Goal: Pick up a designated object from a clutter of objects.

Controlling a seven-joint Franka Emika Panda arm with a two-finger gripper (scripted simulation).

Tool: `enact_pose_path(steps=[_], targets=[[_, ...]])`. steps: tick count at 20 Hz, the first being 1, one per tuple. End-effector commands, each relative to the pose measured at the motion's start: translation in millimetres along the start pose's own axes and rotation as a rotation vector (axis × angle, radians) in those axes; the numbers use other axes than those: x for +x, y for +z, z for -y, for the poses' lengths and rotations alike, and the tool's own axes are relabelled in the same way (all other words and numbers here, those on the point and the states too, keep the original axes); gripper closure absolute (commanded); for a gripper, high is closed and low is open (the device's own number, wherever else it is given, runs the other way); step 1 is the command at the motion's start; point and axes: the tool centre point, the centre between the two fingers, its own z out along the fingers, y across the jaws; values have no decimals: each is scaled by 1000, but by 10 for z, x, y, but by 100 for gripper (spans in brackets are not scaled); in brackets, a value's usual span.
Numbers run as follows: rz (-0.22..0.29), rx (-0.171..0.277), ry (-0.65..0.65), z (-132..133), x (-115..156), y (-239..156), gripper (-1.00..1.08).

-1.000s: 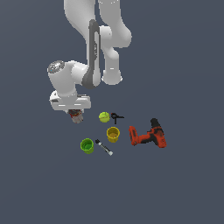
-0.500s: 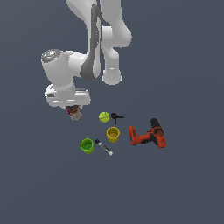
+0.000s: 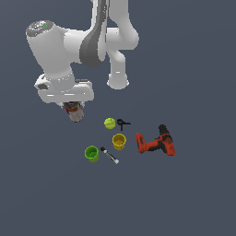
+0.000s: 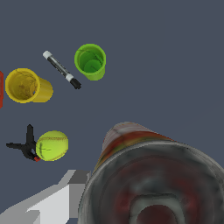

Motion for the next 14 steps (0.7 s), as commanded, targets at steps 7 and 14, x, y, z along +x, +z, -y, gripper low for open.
enact_pose_path(steps=[7,14], targets=[[-3,0,-1,85,286,-823,108],[-4,2,-2,129,470,-1294,108]])
